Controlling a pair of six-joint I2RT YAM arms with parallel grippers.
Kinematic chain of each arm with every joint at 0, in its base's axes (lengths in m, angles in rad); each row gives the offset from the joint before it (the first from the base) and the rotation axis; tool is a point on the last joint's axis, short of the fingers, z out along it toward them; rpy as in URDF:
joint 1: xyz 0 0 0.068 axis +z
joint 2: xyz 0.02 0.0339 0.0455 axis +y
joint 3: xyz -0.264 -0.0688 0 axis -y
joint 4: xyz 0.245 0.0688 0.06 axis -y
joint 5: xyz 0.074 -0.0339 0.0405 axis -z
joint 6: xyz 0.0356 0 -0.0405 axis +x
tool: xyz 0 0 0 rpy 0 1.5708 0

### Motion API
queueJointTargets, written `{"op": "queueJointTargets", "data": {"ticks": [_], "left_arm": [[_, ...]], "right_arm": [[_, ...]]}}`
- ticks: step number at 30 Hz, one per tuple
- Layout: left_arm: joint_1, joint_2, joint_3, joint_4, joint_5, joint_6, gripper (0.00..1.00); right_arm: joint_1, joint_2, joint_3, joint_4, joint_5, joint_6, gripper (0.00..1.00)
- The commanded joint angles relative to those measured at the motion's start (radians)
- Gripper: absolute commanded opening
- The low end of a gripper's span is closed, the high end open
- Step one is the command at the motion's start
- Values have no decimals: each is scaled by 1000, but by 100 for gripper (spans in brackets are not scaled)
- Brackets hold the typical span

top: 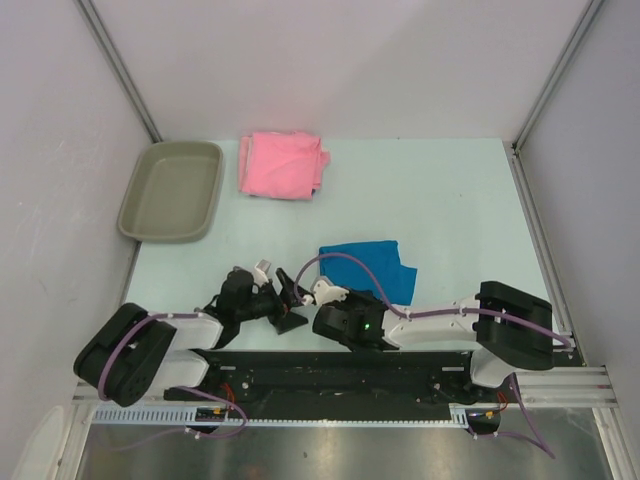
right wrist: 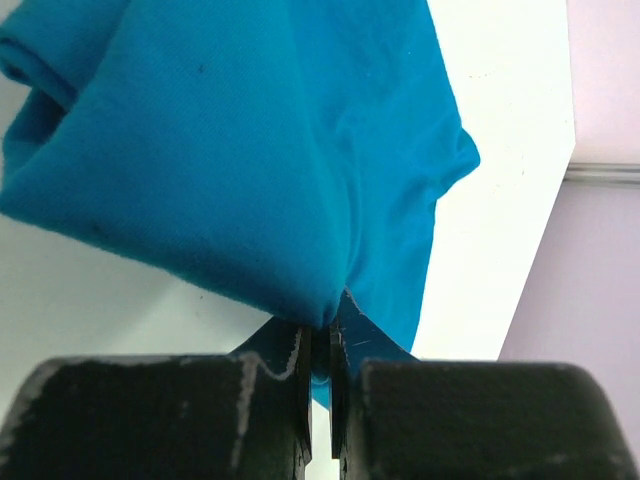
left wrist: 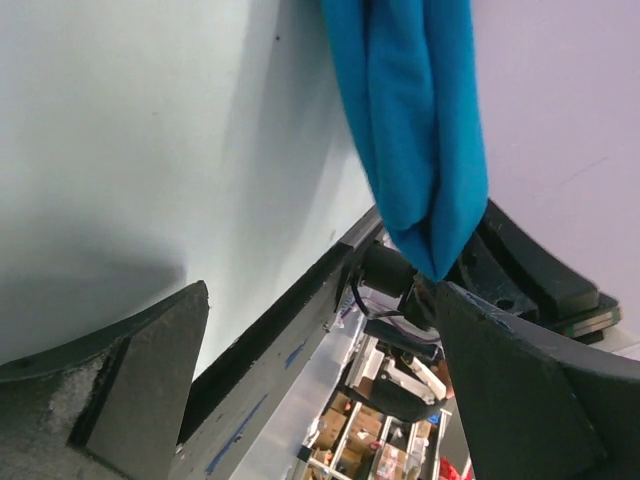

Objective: Fold and stack the t-shirts
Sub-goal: Fold the tshirt

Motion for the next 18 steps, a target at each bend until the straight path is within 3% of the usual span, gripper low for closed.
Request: {"op": "queueJointTargets", "data": {"ticks": [1, 10, 18], "left_arm": [[-33, 65, 61, 124, 0, -57, 100], [-93, 281, 110, 389, 28, -195, 100], [-136, 384, 213, 346, 17, -190, 100]], "right_arm": [[28, -40, -16, -44, 50, 68, 0], [63, -27, -19, -72, 58, 111, 0], [77, -37, -20, -78, 70, 122, 0]]}}
